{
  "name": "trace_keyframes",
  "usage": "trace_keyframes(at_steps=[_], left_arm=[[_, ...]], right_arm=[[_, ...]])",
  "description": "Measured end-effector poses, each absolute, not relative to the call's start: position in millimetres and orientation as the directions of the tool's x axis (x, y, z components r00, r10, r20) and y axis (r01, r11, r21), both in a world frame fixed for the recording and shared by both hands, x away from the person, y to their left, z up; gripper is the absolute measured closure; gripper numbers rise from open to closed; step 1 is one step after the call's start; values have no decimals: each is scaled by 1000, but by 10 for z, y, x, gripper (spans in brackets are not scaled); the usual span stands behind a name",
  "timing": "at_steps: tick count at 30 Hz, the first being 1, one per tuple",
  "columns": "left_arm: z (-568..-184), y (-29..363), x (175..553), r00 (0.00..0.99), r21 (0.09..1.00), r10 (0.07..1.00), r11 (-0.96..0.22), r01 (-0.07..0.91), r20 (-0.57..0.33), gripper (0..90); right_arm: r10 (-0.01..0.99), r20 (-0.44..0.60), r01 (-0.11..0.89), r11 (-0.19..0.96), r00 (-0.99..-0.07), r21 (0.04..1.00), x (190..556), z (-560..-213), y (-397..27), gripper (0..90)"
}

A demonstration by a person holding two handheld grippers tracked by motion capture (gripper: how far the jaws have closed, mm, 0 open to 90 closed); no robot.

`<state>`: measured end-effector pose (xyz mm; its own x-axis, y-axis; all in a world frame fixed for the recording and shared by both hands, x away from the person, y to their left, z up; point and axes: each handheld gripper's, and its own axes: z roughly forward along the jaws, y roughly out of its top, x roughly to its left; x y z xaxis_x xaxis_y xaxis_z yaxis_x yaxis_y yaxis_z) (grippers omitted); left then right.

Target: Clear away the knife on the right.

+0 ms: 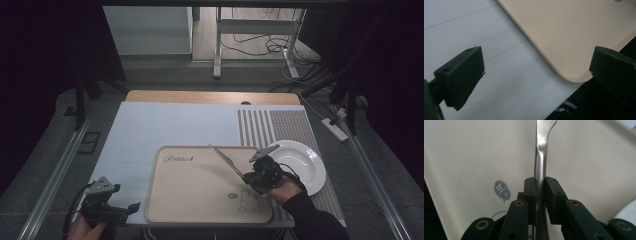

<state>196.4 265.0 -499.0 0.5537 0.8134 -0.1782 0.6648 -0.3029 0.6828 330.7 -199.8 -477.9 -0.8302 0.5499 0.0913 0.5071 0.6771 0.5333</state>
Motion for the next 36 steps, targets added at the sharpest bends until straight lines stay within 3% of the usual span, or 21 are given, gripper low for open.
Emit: trace_keyframes(at_steps=[11, 16, 21, 29, 36], left_arm=[[-4988, 2648, 1964, 555, 681, 813, -308, 665, -175, 8], [-4989, 2644, 1965, 555, 681, 813, -308, 664, -174, 8], [-4989, 2643, 1968, 555, 680, 813, -310, 665, -173, 9], [-4989, 2648, 1965, 556, 681, 813, -309, 664, -174, 8], [-4989, 2649, 1964, 556, 682, 813, -308, 664, -174, 9]], right_arm=[[544, 42, 506, 747, -838, 430, 3203, -4976, -1907, 798], [529, 83, 498, 718, -844, 487, 3267, -4925, -1902, 725], [429, 50, 390, 759, -902, 521, 3374, -4858, -1713, 900], [339, 52, 314, 791, -939, 524, 3587, -4994, -1224, 900], [350, 70, 334, 789, -934, 515, 3707, -5086, -1118, 900]])
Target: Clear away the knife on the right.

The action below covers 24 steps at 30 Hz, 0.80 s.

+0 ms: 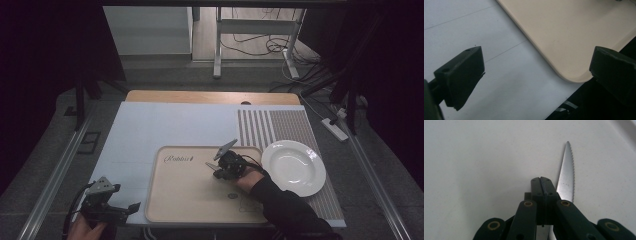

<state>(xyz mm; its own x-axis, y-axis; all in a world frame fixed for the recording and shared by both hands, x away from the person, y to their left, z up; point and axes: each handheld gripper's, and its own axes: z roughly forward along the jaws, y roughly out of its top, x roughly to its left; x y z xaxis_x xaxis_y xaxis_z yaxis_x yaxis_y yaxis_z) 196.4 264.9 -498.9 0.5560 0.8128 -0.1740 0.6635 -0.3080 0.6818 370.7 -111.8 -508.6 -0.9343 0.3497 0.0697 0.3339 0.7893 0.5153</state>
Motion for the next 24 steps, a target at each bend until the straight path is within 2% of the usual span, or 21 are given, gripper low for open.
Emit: trace_keyframes(at_steps=[3, 14, 24], left_arm=[[-4989, 2646, 1964, 557, 681, 813, -311, 663, -171, 9], [-4989, 2646, 1965, 555, 680, 814, -309, 665, -172, 9], [-4990, 2644, 1966, 554, 681, 815, -308, 665, -173, 9]], right_arm=[[377, 42, 343, 786, -925, 514, 3743, -5076, -1184, 900], [468, 51, 427, 750, -882, 505, 3802, -5052, -1509, 900], [481, 67, 448, 746, -874, 492, 3644, -5038, -1654, 900]])
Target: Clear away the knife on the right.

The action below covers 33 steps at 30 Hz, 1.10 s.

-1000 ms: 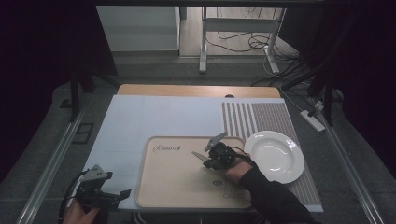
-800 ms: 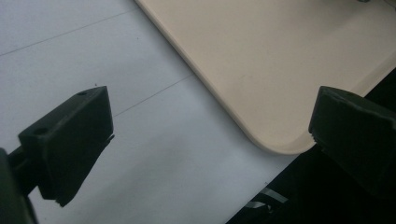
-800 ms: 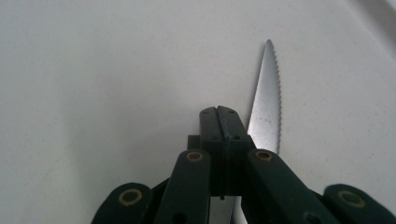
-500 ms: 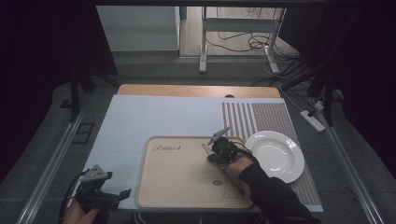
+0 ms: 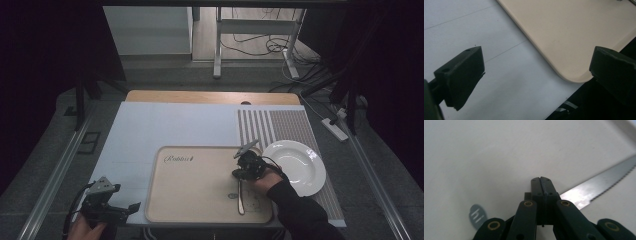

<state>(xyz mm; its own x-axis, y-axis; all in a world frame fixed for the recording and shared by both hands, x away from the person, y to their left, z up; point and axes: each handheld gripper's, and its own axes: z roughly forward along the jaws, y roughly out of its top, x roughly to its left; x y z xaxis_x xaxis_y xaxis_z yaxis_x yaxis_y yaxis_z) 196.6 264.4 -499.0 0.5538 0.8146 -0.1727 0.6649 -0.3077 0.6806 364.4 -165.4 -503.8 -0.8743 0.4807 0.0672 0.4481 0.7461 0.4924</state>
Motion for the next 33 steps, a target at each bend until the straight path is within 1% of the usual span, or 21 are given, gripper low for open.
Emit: trace_keyframes(at_steps=[5, 12, 29, 33], left_arm=[[-4990, 2645, 1966, 553, 680, 815, -308, 665, -173, 9], [-4990, 2640, 1967, 554, 679, 815, -310, 665, -170, 9], [-4991, 2637, 1967, 553, 679, 816, -310, 666, -169, 10], [-4990, 2638, 1967, 553, 679, 815, -310, 666, -170, 10]], right_arm=[[489, 75, 460, 744, -869, 485, 3578, -5030, -1738, 900], [527, 81, 496, 722, -846, 483, 3547, -5018, -1949, 900], [594, 47, 538, 690, -803, 484, 3555, -4994, -2258, 900], [593, 37, 534, 695, -804, 482, 3551, -4991, -2249, 900]])
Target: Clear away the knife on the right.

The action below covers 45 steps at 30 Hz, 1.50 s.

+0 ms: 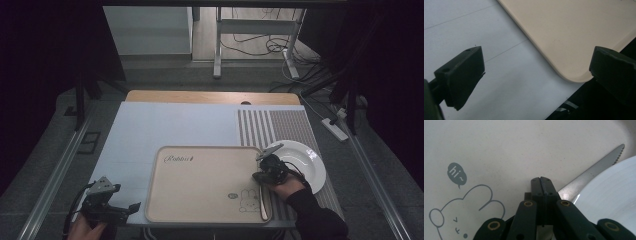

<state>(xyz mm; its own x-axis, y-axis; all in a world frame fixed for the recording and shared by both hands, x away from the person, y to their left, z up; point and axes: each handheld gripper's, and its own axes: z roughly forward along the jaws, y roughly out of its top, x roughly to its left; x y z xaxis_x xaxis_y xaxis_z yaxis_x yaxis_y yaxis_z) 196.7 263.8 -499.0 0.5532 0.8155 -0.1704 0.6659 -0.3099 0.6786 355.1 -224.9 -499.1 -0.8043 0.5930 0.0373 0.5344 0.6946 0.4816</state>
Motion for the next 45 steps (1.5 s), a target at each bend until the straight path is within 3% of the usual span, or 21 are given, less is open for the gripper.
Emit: trace_keyframes(at_steps=[7, 12, 21, 31, 45], left_arm=[[-4993, 2636, 1971, 558, 676, 812, -315, 666, -171, 10], [-4995, 2630, 1971, 561, 675, 810, -320, 665, -170, 11], [-4994, 2634, 1973, 561, 674, 810, -318, 667, -173, 11], [-4995, 2634, 1974, 561, 673, 810, -318, 668, -173, 11], [-4995, 2637, 1973, 561, 673, 810, -319, 667, -173, 11]], right_arm=[[590, 57, 532, 676, -805, 510, 3549, -4960, -2255, 895], [586, 59, 518, 660, -808, 543, 3512, -4916, -2230, 818], [591, 48, 500, 634, -805, 590, 3446, -4838, -2235, 570], [630, 35, 505, 586, -775, 634, 3406, -4814, -2271, 164], [669, 26, 516, 547, -743, 659, 3346, -4837, -2401, 9]])
